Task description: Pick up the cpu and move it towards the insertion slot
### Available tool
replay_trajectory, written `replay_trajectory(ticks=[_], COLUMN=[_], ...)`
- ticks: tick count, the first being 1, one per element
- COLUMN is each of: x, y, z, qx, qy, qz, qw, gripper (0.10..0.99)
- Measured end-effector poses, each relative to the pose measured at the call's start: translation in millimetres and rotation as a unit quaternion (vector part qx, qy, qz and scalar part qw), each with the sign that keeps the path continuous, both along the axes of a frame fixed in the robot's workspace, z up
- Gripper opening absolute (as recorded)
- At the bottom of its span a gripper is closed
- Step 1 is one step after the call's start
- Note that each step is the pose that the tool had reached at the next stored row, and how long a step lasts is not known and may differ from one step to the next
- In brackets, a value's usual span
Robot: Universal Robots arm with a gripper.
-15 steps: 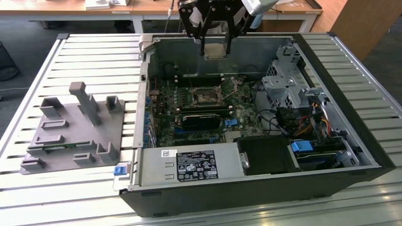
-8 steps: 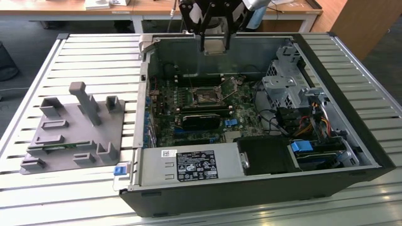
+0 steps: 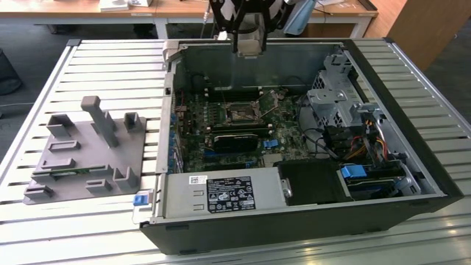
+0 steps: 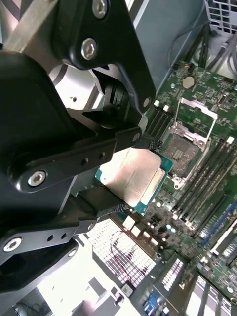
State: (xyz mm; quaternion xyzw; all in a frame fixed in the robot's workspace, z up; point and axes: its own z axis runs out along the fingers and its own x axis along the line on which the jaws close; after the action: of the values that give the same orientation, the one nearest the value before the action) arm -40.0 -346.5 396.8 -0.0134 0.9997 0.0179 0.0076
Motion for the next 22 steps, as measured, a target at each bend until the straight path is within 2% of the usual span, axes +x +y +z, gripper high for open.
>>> replay_trajectory(ticks=[3, 8, 14, 18, 22], x=[0.0, 0.5, 2.7, 5.2, 9.3], y=[4.0, 17.0, 27.0, 31.1, 32.5], z=[-0.2, -0.7, -1.4, -1.8, -2.1], qx=[0.0000, 0.0000, 0.0000, 0.0000, 0.0000], qy=[0.0000, 0.0000, -0.0001, -0.0003, -0.0006], qz=[0.000, -0.001, -0.003, -0.004, -0.007], qw=[1.0000, 1.0000, 1.0000, 1.0000, 1.0000], gripper=[0.545, 0.545, 0.545, 0.545, 0.545])
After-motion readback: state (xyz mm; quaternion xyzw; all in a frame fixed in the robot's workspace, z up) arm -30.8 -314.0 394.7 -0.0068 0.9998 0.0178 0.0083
